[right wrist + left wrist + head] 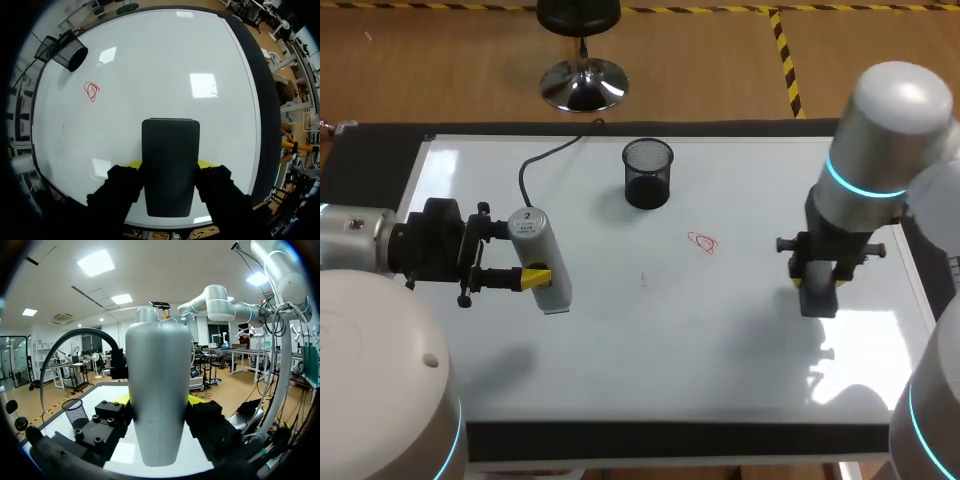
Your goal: Pick up the inspection probe, press it on each red-marked spot on the whiteboard one by one, put down the probe, pick up the eraser, and wipe off all the red marks.
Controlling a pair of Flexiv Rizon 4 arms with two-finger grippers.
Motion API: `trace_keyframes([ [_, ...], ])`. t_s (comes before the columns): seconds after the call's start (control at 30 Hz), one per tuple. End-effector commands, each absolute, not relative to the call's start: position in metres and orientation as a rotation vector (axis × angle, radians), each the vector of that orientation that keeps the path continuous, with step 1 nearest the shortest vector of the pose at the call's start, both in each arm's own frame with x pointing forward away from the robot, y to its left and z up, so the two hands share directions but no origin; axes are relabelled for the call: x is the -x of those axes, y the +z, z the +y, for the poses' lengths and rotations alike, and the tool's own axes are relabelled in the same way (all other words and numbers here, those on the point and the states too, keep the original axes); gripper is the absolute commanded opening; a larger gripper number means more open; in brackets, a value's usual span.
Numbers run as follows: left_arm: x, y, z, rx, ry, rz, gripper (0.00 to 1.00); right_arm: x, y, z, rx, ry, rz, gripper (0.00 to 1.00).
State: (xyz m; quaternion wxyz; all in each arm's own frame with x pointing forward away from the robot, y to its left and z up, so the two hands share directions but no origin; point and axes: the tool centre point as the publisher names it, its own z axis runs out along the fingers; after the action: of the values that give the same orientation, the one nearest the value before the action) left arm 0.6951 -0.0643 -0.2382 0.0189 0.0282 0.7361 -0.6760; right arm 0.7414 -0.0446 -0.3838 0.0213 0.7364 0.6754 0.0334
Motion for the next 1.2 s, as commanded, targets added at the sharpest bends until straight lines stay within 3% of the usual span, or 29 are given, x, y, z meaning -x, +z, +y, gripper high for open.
trace_keyframes([
  [0.03,-0.694,-0.237,-0.064,-0.088,-2.097,2.281,0.00,-0.740,-0.372,-0.070,-2.295,0.202,2.127,0.00],
  [1.2,-0.699,-0.239,-0.066,-0.101,-2.123,2.253,0.00,-0.738,-0.355,-0.078,-2.254,0.334,2.237,0.00],
])
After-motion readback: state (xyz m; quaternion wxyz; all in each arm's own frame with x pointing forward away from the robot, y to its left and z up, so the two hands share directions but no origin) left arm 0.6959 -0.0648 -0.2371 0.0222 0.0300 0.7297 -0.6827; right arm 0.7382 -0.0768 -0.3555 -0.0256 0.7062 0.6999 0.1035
